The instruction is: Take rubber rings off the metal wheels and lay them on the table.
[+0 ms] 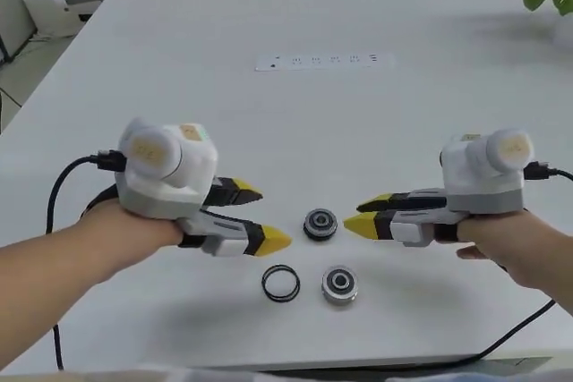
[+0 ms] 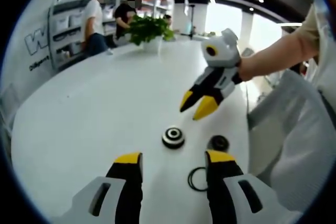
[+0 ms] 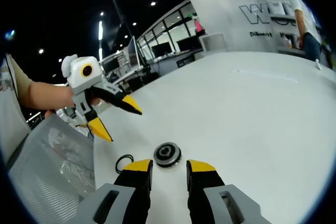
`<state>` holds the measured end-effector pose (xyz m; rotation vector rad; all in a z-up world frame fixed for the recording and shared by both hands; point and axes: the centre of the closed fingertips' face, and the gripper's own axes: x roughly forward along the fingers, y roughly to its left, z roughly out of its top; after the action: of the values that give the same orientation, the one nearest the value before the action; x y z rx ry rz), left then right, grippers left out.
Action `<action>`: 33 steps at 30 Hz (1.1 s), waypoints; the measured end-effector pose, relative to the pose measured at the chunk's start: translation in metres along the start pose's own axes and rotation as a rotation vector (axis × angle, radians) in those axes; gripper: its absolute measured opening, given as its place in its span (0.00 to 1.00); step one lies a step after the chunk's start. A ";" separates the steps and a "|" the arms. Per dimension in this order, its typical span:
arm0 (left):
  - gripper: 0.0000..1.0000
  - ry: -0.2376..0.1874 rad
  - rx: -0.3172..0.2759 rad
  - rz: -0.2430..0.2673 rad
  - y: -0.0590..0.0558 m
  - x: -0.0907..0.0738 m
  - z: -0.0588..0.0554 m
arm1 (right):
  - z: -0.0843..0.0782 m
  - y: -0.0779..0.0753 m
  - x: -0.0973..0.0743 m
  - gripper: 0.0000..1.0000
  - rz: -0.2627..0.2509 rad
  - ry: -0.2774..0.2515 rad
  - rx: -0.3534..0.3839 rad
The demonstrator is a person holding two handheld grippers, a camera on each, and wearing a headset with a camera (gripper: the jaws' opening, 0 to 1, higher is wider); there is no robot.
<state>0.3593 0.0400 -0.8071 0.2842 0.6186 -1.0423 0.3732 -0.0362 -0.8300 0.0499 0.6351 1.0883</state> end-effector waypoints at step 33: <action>0.36 0.017 0.002 -0.043 0.000 0.050 0.004 | -0.015 -0.005 0.020 0.29 0.012 0.050 -0.094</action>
<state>0.3785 0.0024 -0.8338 0.2831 0.6409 -1.0825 0.3761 -0.0263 -0.8532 -0.0552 0.6287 1.1328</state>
